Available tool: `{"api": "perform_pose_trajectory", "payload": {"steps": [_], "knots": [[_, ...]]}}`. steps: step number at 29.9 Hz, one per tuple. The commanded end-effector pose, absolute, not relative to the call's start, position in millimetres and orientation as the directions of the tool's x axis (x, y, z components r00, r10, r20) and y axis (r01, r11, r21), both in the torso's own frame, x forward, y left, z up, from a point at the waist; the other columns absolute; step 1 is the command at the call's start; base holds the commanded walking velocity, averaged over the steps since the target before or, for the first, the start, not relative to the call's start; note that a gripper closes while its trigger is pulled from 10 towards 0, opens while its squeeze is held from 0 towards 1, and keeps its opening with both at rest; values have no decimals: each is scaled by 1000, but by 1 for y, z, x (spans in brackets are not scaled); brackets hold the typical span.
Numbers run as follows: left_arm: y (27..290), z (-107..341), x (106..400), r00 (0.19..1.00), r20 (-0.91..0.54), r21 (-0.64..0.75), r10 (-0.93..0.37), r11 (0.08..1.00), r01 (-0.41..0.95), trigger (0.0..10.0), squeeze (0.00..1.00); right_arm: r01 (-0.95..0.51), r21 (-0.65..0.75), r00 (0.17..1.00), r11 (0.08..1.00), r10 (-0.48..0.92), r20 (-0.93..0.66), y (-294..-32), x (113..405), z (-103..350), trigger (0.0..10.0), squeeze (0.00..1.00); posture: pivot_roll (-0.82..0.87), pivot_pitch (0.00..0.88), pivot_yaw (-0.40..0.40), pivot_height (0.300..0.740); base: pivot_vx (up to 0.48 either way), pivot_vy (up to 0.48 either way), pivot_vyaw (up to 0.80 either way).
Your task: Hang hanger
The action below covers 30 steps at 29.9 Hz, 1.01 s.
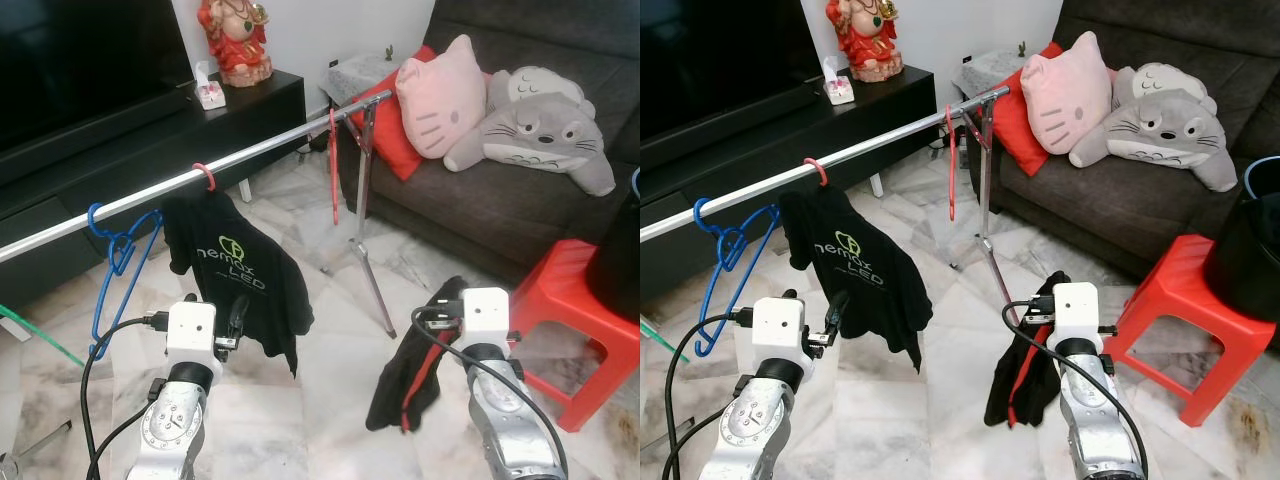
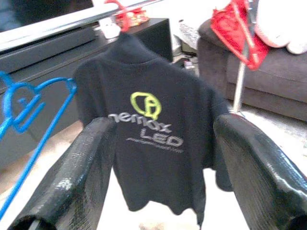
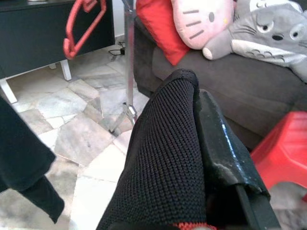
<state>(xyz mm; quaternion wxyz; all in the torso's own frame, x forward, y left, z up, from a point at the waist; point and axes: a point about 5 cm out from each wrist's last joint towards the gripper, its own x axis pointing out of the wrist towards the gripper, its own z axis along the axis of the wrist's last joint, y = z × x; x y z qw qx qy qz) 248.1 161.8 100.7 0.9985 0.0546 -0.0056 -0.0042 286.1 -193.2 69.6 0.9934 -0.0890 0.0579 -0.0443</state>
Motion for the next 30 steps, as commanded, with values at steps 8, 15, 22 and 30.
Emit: {"api": "perform_pose_trajectory", "payload": {"steps": [8,15,22,30], "knots": [[166,101,248,1000,0,112,0,994,0,10000,0,65,-166,993,984,-80,-86,-187,289,73,10000,0,-149,0,73,740,0,319,0],[165,102,247,1000,4,107,3,994,-3,10000,0,59,-162,993,985,-74,-88,-185,288,72,10000,0,-147,0,72,740,0,335,0],[165,102,247,1000,2,105,2,994,-3,10000,0,60,-163,993,985,-75,-88,-186,288,72,10000,0,-147,0,72,740,0,326,0],[164,102,247,1000,1,132,-9,991,9,10000,0,61,-167,991,984,-79,-104,-187,287,67,10000,0,-148,0,72,740,0,80,0]]}}
